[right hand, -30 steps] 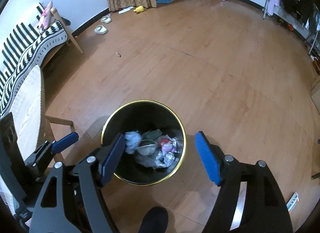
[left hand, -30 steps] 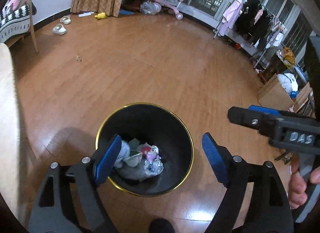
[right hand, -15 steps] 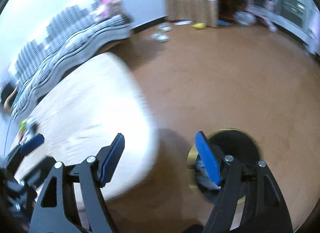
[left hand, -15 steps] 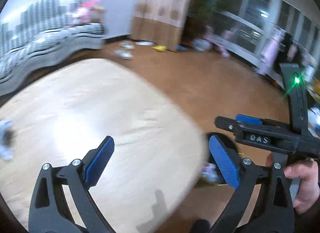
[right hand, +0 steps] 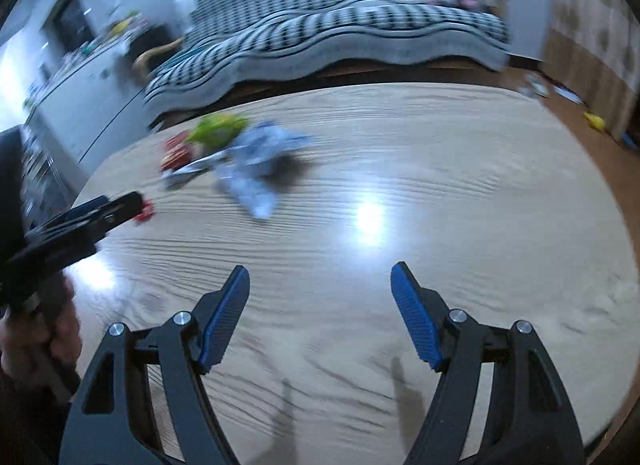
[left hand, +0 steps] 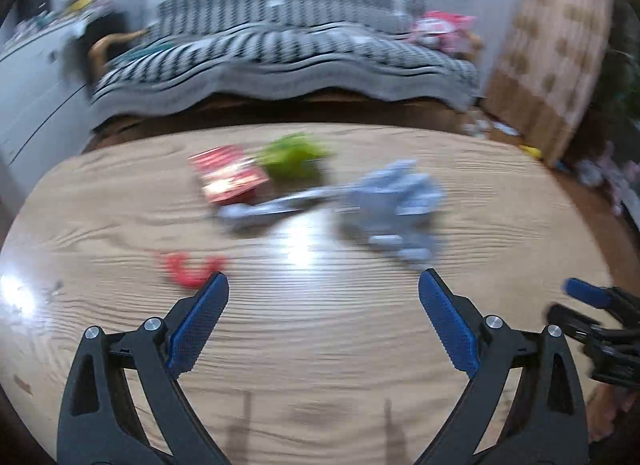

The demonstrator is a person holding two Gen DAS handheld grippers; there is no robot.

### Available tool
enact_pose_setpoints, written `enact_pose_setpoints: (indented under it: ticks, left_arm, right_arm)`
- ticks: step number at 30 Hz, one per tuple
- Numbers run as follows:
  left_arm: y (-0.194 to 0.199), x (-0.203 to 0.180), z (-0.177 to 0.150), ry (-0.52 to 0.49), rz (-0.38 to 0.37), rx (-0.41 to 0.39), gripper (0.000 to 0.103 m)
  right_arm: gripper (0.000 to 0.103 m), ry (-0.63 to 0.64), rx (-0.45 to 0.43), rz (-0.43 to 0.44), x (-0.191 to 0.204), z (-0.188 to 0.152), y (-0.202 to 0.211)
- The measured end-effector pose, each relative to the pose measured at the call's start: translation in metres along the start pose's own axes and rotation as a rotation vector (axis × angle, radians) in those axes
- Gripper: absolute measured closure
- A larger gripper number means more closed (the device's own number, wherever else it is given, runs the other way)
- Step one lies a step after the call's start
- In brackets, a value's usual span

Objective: Collect trash
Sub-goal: 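Move both tools back over the table, then grasp the red ribbon with the left gripper while the right grasps the blister pack, carry toward bin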

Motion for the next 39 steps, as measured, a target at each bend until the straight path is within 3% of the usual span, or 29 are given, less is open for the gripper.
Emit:
enact_pose_setpoints:
  ticks: [5, 14, 18, 19, 20, 23, 25, 26, 27, 34, 39]
  left_arm:
    - [-0.017, 0.078, -0.008, 0.095, 0.049, 0.026, 0.01]
    - [-0.058, 0.12, -0.008, 0.118, 0.094, 0.09, 0.01]
    - [-0.063, 0.117, -0.006, 0.078, 0.106, 0.084, 0.012]
    - [-0.063, 0.117, -0.007, 0.069, 0.108, 0.078, 0.023]
    - [-0.06, 0.114, -0.007, 0.037, 0.122, 0.064, 0.043]
    - [-0.056, 0.108, -0.009, 0.019, 0.083, 0.06, 0.063]
    - [-0.053, 0.106, -0.01, 0.022, 0.062, 0.063, 0.066]
    - [-0.051, 0.104, -0.011, 0.021, 0.065, 0.062, 0.067]
    - [-0.05, 0.102, -0.011, 0.018, 0.069, 0.062, 0.068]
    - [-0.027, 0.081, -0.006, 0.027, 0.034, 0.044, 0.069]
    - [-0.005, 0.041, -0.004, -0.009, -0.017, 0.023, 0.069]
  right_arm:
    - [0.032, 0.091, 0.021, 0.002, 0.055, 0.032, -0.049]
    - [0.032, 0.136, 0.057, -0.029, 0.081, 0.053, -0.117]
    - [0.032, 0.164, 0.052, -0.058, 0.088, 0.059, -0.134]
    - [0.032, 0.168, 0.049, -0.059, 0.091, 0.06, -0.136]
    - [0.032, 0.169, 0.048, -0.059, 0.092, 0.061, -0.138]
    - [0.034, 0.183, 0.039, -0.062, 0.097, 0.062, -0.14]
    - [0.049, 0.199, 0.029, -0.067, 0.103, 0.063, -0.14]
    - [0.063, 0.203, 0.025, -0.063, 0.105, 0.063, -0.14]
    - [0.068, 0.198, 0.029, -0.041, 0.107, 0.063, -0.14]
    - [0.072, 0.189, 0.008, 0.019, 0.11, 0.054, -0.114]
    - [0.072, 0.172, -0.031, 0.025, 0.093, 0.046, -0.069]
Point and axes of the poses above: each gripper's, at about its wrist camera, not at the fingertips, and y roughly against the way its jaws point, x to its left, z to its top, the point moved 3 cm from there along -y, roughly the way its jaws point, and after that the axes turned 8 degrees about -z, right-handed, at the moved point
